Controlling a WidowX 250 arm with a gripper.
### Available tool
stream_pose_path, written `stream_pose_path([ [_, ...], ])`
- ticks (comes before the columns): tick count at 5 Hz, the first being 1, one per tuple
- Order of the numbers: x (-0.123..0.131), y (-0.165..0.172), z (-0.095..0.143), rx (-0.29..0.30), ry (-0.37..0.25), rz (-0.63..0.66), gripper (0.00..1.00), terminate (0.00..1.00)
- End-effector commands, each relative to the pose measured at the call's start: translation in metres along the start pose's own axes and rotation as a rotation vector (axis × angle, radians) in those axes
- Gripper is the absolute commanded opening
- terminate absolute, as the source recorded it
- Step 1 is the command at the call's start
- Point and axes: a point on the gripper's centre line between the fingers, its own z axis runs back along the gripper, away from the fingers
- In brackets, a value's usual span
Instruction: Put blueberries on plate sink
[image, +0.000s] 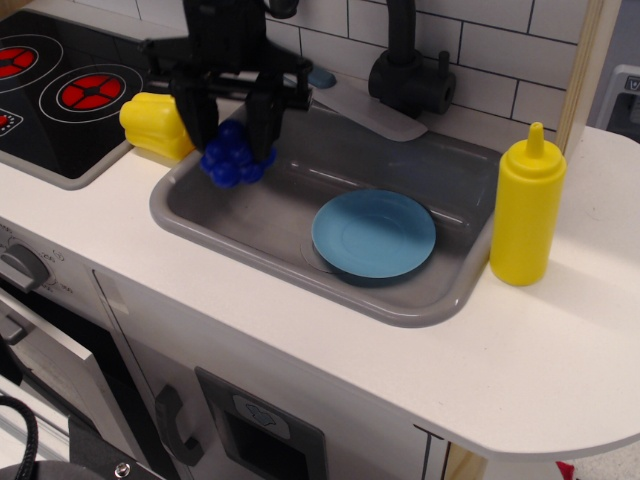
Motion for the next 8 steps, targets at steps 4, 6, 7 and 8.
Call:
stream_pose_path([
  [4,0.053,-0.059,-0.067,0.044,-0.187,0.02,0.0,0.0],
  [6,0.055,-0.069,-0.085,0.029,-0.116,0.029,1.0,0.0],
  [7,0.06,-0.069,-0.079,0.011,-0.125,0.027,1.0,0.0],
  [8,0.065,-0.062,-0.064,-0.017,-0.134,0.051,1.0,0.0],
])
